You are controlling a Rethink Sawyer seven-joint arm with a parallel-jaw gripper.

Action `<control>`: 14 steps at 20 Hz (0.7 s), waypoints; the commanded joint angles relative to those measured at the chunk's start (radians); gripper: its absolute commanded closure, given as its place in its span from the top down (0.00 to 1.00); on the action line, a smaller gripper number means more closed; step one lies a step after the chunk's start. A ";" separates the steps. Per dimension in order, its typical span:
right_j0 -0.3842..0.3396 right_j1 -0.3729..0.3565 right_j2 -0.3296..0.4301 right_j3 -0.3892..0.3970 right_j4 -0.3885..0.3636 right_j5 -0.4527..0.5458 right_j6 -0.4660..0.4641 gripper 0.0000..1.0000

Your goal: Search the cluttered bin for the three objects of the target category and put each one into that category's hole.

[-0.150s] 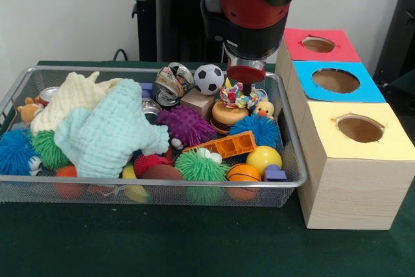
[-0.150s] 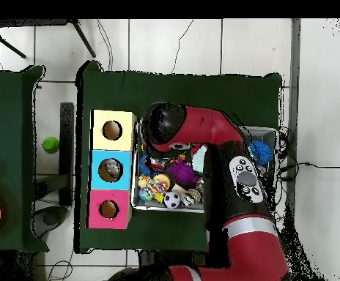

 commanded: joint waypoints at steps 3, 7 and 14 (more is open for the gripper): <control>0.024 0.040 -0.020 0.098 -0.017 -0.070 0.260 1.00; 0.017 0.043 -0.030 0.105 -0.024 -0.086 0.251 1.00; 0.020 0.056 -0.061 0.108 -0.069 -0.118 0.238 1.00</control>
